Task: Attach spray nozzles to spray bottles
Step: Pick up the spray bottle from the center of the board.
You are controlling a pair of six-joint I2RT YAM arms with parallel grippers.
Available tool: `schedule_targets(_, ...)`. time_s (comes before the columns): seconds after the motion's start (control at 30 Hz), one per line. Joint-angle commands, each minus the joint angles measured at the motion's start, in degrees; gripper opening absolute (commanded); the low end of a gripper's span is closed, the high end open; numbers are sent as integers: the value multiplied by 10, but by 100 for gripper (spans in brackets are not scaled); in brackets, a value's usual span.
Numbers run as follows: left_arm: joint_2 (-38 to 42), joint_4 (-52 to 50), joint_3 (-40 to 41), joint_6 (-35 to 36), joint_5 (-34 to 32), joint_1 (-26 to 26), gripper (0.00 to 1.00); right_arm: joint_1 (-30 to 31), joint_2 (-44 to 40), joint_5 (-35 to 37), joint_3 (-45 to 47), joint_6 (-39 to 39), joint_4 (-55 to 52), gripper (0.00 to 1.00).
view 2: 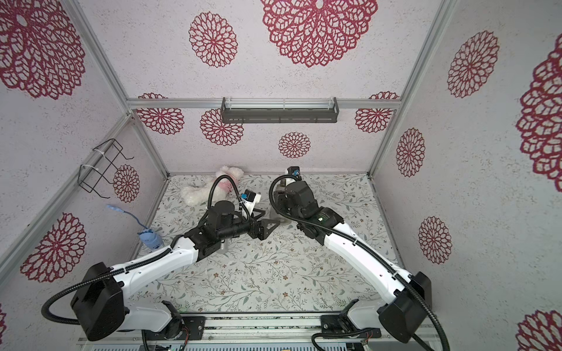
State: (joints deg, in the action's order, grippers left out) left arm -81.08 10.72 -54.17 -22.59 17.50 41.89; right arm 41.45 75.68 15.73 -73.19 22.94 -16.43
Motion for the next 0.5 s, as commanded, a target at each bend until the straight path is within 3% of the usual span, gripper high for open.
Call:
schedule_targets(0.0,-28,72,-6,15,4,9,97,4,-34,21,15,-7,36,54)
schedule_targets(0.47,-75,142,-14,13,8,34,98,5,-68,19,45,18,72,54)
